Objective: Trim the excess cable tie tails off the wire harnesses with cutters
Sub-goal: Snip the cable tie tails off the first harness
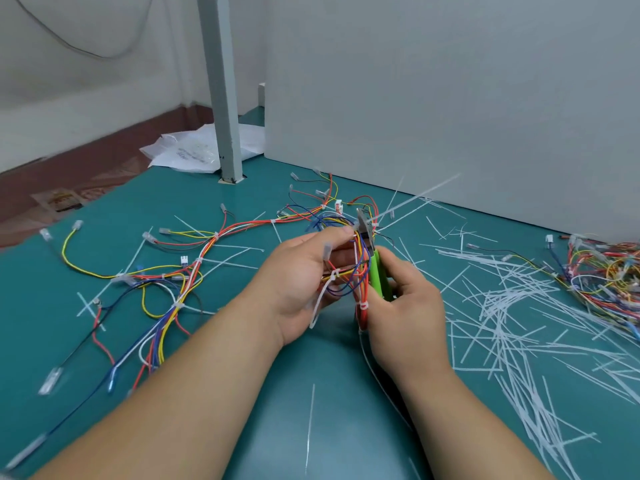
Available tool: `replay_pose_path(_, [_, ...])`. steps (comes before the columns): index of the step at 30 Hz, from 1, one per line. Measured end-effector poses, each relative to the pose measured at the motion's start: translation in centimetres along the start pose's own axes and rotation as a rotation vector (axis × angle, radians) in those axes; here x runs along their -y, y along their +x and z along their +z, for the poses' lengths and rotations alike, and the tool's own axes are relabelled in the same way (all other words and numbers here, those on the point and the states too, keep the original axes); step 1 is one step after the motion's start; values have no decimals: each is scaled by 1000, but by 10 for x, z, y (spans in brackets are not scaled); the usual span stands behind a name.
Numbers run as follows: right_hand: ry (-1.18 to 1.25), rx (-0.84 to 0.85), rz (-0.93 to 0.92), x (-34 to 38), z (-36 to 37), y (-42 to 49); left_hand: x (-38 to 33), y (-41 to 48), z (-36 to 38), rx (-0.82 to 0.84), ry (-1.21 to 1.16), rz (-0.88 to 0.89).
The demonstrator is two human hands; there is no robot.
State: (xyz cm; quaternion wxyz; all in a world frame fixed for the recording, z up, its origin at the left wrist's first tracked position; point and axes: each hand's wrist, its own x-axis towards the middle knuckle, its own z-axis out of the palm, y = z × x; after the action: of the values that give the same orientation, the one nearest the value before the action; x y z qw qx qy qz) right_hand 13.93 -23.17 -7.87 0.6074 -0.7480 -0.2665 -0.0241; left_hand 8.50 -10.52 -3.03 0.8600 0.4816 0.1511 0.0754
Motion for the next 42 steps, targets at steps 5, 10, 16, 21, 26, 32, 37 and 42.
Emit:
replay_pose_path(5, [-45,-4,-3,-1,0,1,1,4,-4,-5,-4,0])
replay_pose_path(10, [37,26,36,-2,2,2,1,5,-4,104,-61,-96])
replay_pose_path(16, [11,-26,41,-2,5,5,3,7,-2,18,-1,-14])
replay_pose_path(21, [-58,-80,24,-3,4,8,-7,14,1,-62,122,-26])
replay_pose_path(26, [-23,-188,22,-3,-4,13,-20,26,19,-29,403,24])
replay_pose_path(32, [57,-224,57,-2,-8,16,-6,34,36,-114,477,145])
replay_pose_path(37, [163,-138,42,-4,-6,14,8,34,29,-100,257,206])
replay_pose_path(42, [204,-113,38,-5,-4,14,1,28,27,-62,230,196])
